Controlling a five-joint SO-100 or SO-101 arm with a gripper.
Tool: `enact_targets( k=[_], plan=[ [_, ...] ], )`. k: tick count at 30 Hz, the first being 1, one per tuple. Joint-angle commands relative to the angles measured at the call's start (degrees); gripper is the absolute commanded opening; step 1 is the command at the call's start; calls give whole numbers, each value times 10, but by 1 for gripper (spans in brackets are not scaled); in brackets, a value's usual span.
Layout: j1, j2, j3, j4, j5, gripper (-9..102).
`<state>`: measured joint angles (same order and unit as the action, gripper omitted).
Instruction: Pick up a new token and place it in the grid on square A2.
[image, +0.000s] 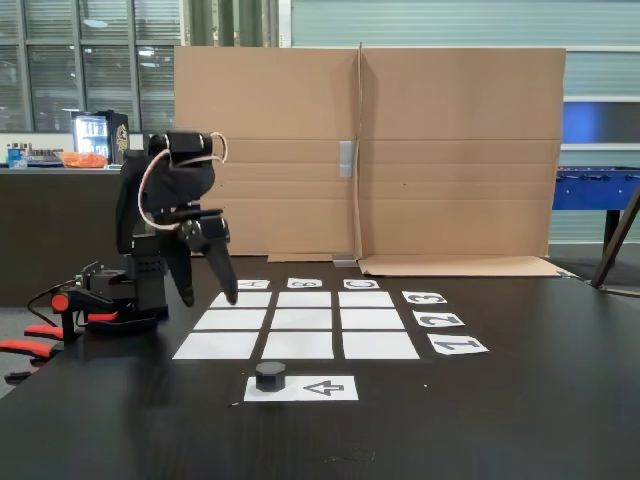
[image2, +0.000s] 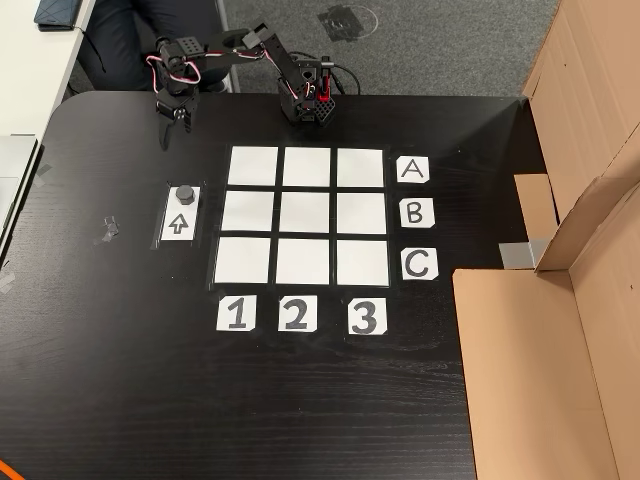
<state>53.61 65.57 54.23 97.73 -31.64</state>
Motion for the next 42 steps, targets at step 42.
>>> enact_targets(
  k=[42],
  plan=[
    [-102,-228,-258,4,-93,33]
  ],
)
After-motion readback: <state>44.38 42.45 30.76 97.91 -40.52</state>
